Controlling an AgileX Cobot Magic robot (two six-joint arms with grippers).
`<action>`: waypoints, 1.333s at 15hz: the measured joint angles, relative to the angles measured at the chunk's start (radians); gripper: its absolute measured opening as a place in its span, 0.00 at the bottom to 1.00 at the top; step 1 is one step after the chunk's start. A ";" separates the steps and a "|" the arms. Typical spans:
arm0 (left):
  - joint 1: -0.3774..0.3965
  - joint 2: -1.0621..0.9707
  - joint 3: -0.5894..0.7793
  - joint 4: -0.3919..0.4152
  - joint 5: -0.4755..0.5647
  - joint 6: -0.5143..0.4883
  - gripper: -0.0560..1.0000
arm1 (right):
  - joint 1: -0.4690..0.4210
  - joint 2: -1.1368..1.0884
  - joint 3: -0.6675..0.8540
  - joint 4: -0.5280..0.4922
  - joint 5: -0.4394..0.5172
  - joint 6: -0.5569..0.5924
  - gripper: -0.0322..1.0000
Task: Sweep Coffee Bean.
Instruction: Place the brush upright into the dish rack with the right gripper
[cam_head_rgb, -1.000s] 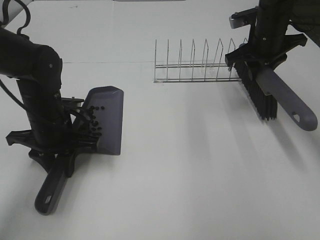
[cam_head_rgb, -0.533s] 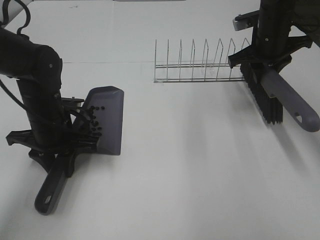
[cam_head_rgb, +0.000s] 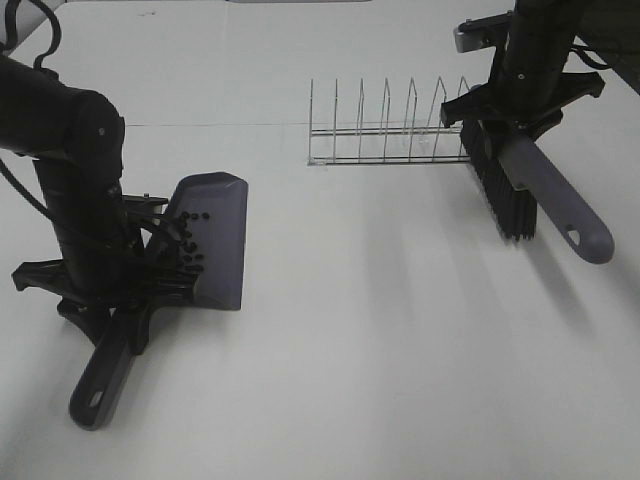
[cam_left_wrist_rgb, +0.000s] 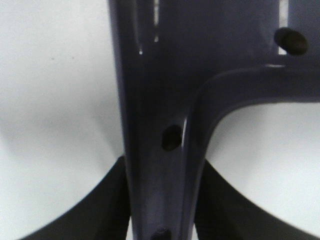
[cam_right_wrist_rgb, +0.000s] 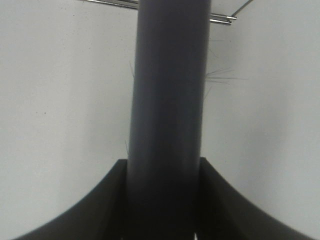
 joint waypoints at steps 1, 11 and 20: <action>0.000 0.000 0.000 0.000 0.000 0.000 0.35 | 0.000 0.000 0.000 -0.002 -0.007 0.000 0.31; 0.000 0.000 0.000 0.001 0.000 0.000 0.35 | -0.035 0.000 0.000 0.005 -0.113 -0.003 0.31; 0.000 0.000 0.000 0.001 -0.001 0.003 0.35 | -0.035 0.170 -0.310 0.005 0.052 -0.027 0.31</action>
